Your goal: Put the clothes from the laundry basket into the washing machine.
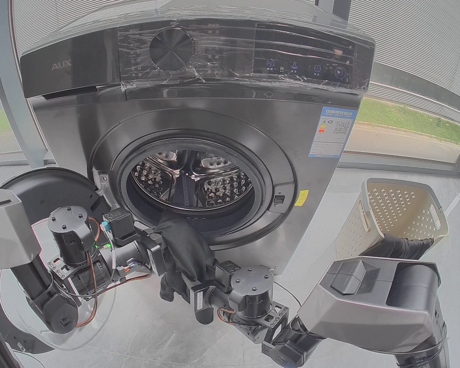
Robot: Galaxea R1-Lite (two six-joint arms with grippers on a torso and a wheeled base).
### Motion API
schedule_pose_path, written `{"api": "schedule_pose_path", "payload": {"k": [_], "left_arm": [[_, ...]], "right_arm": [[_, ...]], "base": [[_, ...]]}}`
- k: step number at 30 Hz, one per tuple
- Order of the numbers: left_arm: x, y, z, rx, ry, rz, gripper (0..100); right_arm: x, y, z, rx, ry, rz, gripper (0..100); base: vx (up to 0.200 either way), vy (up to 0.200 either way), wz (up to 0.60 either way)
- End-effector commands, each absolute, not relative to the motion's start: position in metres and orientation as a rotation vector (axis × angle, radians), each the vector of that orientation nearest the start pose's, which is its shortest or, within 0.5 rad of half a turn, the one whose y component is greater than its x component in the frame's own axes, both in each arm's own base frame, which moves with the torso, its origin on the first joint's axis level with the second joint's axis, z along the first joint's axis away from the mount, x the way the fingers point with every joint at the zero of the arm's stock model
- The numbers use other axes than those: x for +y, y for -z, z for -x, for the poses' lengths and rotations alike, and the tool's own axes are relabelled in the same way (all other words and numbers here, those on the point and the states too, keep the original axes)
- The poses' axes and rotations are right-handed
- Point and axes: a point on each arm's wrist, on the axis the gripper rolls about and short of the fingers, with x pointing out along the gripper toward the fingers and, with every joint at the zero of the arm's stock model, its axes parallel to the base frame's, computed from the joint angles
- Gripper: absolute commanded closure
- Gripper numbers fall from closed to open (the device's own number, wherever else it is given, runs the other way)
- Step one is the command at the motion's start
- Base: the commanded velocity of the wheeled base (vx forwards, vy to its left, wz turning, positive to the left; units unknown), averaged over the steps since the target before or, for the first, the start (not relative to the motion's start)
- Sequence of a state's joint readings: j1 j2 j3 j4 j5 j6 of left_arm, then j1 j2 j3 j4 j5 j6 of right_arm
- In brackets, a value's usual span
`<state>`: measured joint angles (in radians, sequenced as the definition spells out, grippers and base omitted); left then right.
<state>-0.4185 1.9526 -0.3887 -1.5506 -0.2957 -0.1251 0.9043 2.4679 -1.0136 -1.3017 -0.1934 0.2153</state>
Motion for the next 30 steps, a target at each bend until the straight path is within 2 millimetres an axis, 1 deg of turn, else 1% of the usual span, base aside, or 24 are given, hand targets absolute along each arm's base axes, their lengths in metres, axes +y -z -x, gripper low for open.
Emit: {"api": "schedule_pose_path", "payload": {"k": [1, 4, 5, 8, 9, 10, 12, 15, 17, 18, 21, 22, 24, 30], "left_arm": [[-0.122, -0.101, -0.263, 0.066, 0.703, 0.118, 100], [-0.120, -0.097, -0.266, 0.076, 0.692, 0.117, 100], [-0.120, -0.097, -0.266, 0.076, 0.692, 0.117, 100], [-0.116, -0.096, -0.267, 0.081, 0.685, 0.116, 100], [-0.115, -0.096, -0.267, 0.081, 0.685, 0.116, 100], [-0.115, -0.096, -0.267, 0.081, 0.687, 0.115, 100], [-0.115, -0.097, -0.266, 0.079, 0.689, 0.115, 100], [-0.114, -0.096, -0.265, 0.083, 0.690, 0.110, 100], [-0.114, -0.096, -0.264, 0.086, 0.690, 0.112, 100], [-0.114, -0.096, -0.262, 0.088, 0.697, 0.110, 100], [-0.113, -0.096, -0.258, 0.094, 0.725, 0.109, 100], [-0.112, -0.097, -0.258, 0.092, 0.726, 0.109, 100], [-0.110, -0.099, -0.250, 0.098, 0.767, 0.109, 100], [-0.107, -0.099, -0.241, 0.113, 0.805, 0.110, 100]], "right_arm": [[0.335, -0.010, -0.266, 0.208, -0.695, -0.125, 100], [0.327, -0.023, -0.259, 0.208, -0.695, -0.125, 100], [0.327, -0.023, -0.259, 0.208, -0.695, -0.125, 100], [0.315, -0.036, -0.256, 0.205, -0.676, -0.127, 100], [0.311, -0.038, -0.257, 0.204, -0.665, -0.127, 100], [0.303, -0.043, -0.261, 0.199, -0.643, -0.131, 100], [0.296, -0.047, -0.265, 0.194, -0.625, -0.135, 100], [0.279, -0.064, -0.275, 0.160, -0.581, -0.156, 100], [0.275, -0.070, -0.277, 0.150, -0.572, -0.162, 100], [0.264, -0.080, -0.279, 0.134, -0.549, -0.170, 100], [0.251, -0.089, -0.281, 0.130, -0.523, -0.172, 100], [0.250, -0.089, -0.281, 0.132, -0.523, -0.171, 100], [0.243, -0.098, -0.282, 0.110, -0.515, -0.183, 100], [0.237, -0.114, -0.281, 0.072, -0.510, -0.203, 100]], "base": [[0.000, 0.000, 0.00], [0.000, 0.000, 0.00], [0.000, 0.000, 0.00], [0.000, 0.000, 0.00], [0.000, 0.000, 0.00], [0.000, 0.000, 0.00], [0.000, 0.000, 0.00], [0.000, 0.000, 0.00], [0.000, 0.000, 0.00], [0.000, 0.000, 0.00], [0.000, 0.000, 0.00], [0.000, 0.000, 0.00], [0.000, 0.000, 0.00], [0.000, 0.000, 0.00]]}}
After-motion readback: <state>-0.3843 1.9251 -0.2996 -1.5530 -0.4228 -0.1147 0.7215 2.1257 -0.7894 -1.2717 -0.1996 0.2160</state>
